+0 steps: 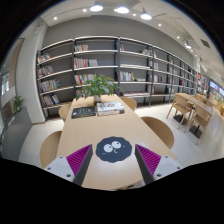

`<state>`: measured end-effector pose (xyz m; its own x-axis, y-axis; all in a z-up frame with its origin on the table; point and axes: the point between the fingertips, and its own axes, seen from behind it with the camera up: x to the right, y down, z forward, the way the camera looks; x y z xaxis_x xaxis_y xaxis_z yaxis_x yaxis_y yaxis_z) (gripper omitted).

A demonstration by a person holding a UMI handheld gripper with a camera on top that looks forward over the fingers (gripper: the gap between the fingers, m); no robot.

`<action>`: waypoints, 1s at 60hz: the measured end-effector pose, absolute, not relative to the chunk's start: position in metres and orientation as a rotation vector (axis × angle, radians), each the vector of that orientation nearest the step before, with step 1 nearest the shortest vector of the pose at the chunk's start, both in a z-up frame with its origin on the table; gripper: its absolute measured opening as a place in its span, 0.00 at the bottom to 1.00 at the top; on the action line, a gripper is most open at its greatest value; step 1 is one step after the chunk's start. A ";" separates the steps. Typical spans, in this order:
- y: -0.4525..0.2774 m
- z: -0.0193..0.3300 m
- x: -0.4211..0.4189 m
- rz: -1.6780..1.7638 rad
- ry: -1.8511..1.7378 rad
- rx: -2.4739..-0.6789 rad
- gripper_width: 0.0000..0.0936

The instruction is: Arrange mouse

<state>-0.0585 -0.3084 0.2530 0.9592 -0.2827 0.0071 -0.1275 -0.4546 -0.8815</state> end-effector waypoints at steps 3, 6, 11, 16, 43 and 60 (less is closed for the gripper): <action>-0.310 0.247 -0.061 -0.176 0.270 -2.063 0.92; -0.311 0.235 -0.061 -0.162 0.244 -2.082 0.92; -0.315 0.200 -0.056 -0.149 0.206 -2.119 0.92; -0.318 0.157 -0.044 -0.140 0.161 -2.164 0.90; -0.308 0.009 0.131 -0.180 0.218 -2.380 0.88; -0.221 -0.005 0.171 -0.105 0.131 -2.380 0.84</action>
<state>0.1713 -0.2208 -0.0052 0.9915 -0.1243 0.0381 -0.0642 -0.7228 -0.6880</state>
